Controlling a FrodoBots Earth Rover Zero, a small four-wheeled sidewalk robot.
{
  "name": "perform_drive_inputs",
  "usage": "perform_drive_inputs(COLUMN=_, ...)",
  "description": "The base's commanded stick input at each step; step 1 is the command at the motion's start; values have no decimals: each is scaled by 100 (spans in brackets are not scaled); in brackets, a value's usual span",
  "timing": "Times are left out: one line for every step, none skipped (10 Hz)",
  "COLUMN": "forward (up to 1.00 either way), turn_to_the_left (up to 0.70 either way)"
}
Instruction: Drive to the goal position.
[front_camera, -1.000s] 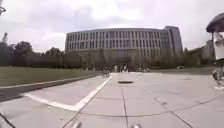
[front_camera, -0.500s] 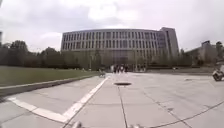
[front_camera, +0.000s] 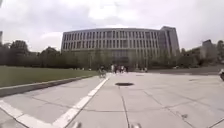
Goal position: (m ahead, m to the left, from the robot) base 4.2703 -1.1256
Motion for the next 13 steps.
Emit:
perform_drive_inputs(forward=70, turn_to_the_left=-9)
perform_drive_inputs(forward=70, turn_to_the_left=-26)
perform_drive_inputs(forward=70, turn_to_the_left=-21)
perform_drive_inputs(forward=70, turn_to_the_left=-9)
perform_drive_inputs(forward=70, turn_to_the_left=0)
perform_drive_inputs(forward=70, turn_to_the_left=0)
perform_drive_inputs(forward=70, turn_to_the_left=0)
perform_drive_inputs(forward=70, turn_to_the_left=0)
perform_drive_inputs(forward=70, turn_to_the_left=0)
perform_drive_inputs(forward=70, turn_to_the_left=0)
perform_drive_inputs(forward=70, turn_to_the_left=0)
perform_drive_inputs(forward=70, turn_to_the_left=0)
perform_drive_inputs(forward=70, turn_to_the_left=0)
